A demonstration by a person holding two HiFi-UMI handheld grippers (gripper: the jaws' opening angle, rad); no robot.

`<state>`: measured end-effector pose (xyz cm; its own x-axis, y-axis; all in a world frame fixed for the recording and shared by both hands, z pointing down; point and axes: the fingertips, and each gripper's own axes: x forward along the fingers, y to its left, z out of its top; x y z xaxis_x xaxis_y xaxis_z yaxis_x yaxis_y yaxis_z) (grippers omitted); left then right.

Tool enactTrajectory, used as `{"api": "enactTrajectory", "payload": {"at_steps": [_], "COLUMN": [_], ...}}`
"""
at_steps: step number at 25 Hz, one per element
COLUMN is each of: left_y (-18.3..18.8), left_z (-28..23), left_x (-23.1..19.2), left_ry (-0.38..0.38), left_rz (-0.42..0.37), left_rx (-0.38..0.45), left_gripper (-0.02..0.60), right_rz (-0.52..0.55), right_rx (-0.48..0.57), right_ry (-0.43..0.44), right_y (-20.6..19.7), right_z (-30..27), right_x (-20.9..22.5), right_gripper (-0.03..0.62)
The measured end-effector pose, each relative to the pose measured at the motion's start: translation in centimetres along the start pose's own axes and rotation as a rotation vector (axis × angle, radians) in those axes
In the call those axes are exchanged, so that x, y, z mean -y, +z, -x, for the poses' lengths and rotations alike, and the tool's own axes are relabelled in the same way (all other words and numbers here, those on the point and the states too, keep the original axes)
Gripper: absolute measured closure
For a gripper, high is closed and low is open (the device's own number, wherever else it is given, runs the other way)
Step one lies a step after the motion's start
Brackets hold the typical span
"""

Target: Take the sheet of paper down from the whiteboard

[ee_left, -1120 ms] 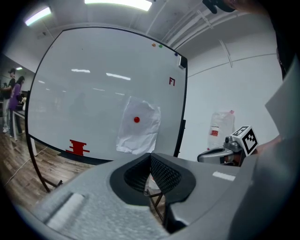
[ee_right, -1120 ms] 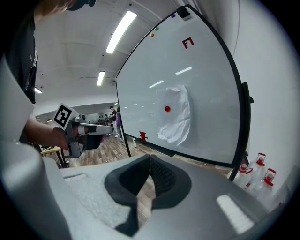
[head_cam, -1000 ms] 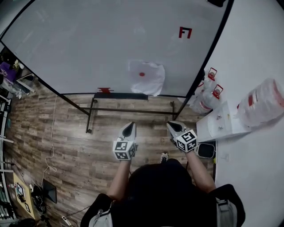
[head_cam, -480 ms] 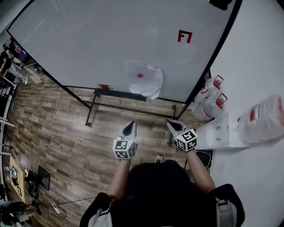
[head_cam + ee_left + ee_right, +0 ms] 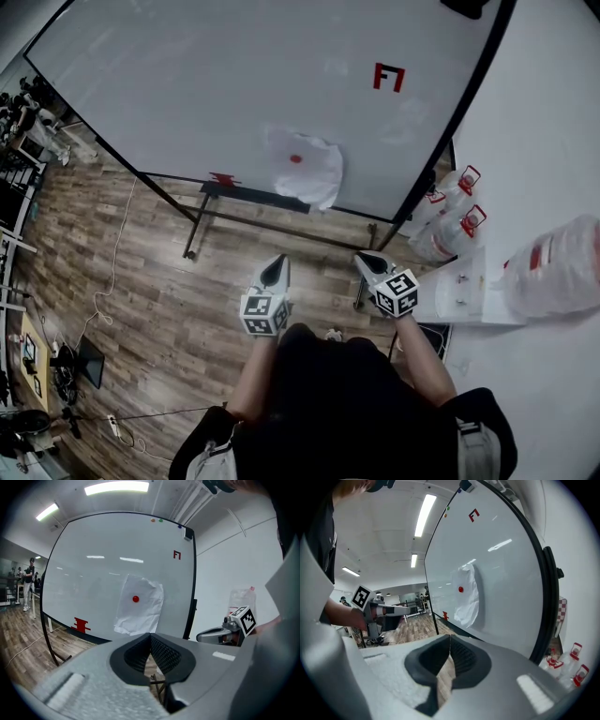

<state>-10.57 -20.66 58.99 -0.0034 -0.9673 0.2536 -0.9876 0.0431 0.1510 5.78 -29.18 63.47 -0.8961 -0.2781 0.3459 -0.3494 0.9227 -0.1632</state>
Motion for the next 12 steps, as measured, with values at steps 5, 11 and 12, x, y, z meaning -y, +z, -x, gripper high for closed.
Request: {"api": "enactTrajectory", "payload": {"at_steps": [5, 11, 12], "left_y": [0.7, 1.5, 1.7], "left_z": [-1.2, -4.2, -4.9], "left_x": [-0.4, -2.4, -2.7], "left_ry": [-0.005, -0.033, -0.041], "left_rz": [-0.005, -0.014, -0.008], "left_rx": [0.002, -0.001, -0.004], "left_gripper": [0.571, 0.571, 0.571], "right_rz": [-0.003, 0.012, 0.018], "right_rx": [0.000, 0.005, 0.005], "right_ry": [-0.005, -0.017, -0.021], "right_y": [0.6, 2.3, 2.6], "right_z": [-0.5, -3.0, -3.5], "right_x": [0.9, 2.2, 2.4], "right_gripper": [0.588, 0.588, 0.588]}}
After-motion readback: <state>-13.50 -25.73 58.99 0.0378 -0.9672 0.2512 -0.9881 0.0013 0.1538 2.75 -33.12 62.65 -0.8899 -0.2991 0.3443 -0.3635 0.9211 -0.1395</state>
